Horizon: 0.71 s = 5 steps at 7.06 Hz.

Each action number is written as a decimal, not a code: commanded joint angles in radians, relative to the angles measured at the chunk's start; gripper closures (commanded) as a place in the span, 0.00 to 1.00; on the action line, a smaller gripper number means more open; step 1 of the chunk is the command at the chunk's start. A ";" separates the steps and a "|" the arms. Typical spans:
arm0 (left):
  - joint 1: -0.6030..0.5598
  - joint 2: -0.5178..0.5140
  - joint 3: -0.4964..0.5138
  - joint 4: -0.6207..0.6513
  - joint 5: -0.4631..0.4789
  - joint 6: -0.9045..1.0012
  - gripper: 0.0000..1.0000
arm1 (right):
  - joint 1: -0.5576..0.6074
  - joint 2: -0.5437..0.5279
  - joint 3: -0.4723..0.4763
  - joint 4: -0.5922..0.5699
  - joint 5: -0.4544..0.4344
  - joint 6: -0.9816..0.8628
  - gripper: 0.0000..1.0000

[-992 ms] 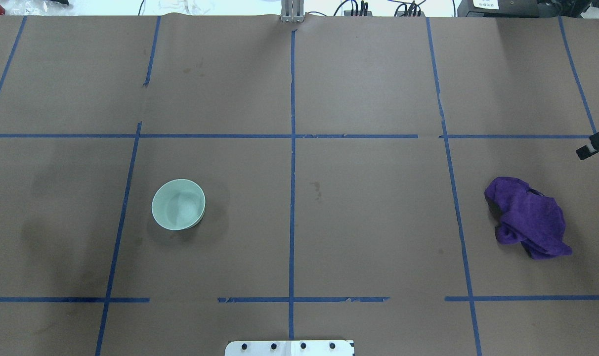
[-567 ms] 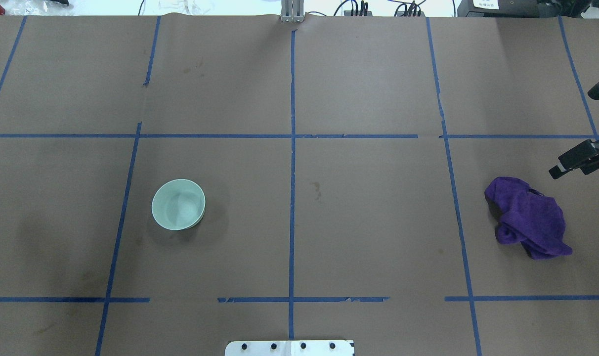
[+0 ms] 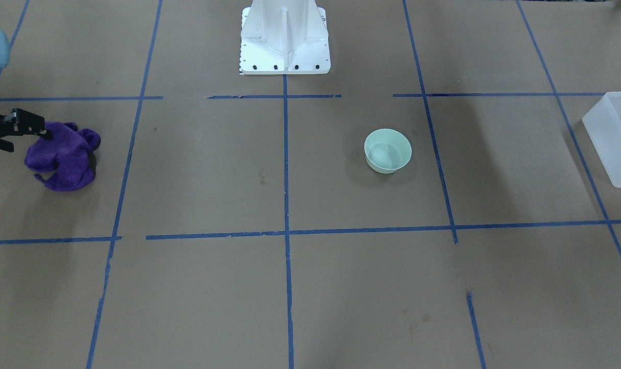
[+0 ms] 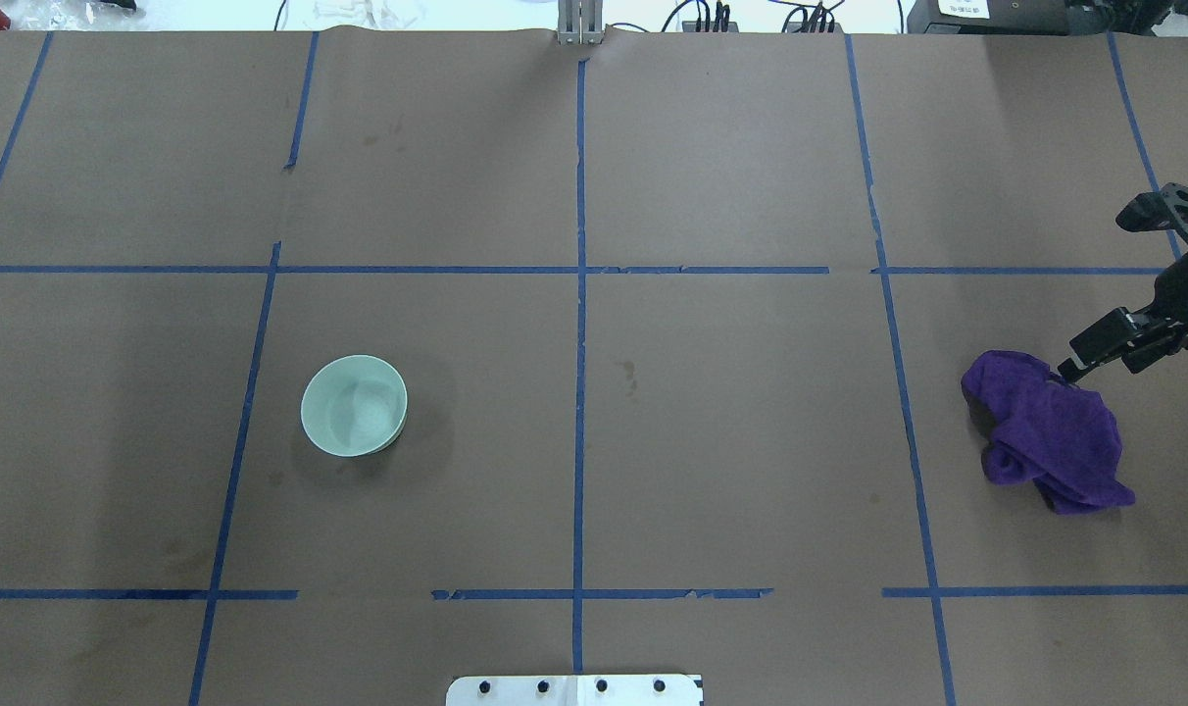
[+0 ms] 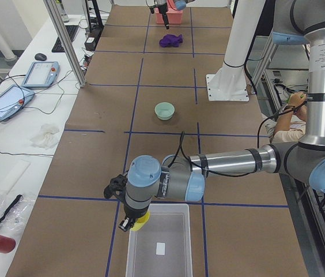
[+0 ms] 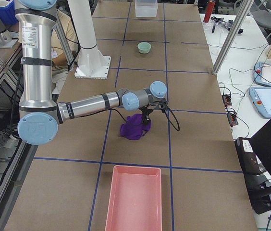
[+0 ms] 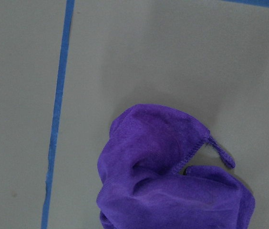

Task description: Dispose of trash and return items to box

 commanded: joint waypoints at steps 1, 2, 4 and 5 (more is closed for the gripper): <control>-0.008 0.019 0.081 0.008 0.000 -0.032 1.00 | -0.010 0.000 -0.002 0.000 -0.007 0.001 0.00; -0.003 0.039 0.081 0.008 -0.009 -0.073 1.00 | -0.010 0.002 0.000 0.000 -0.008 0.002 0.00; 0.038 0.059 0.112 0.014 -0.100 -0.081 1.00 | -0.025 0.014 0.000 0.000 -0.057 0.002 0.00; 0.080 0.059 0.117 0.013 -0.121 -0.119 1.00 | -0.034 0.014 -0.002 0.000 -0.072 0.002 0.00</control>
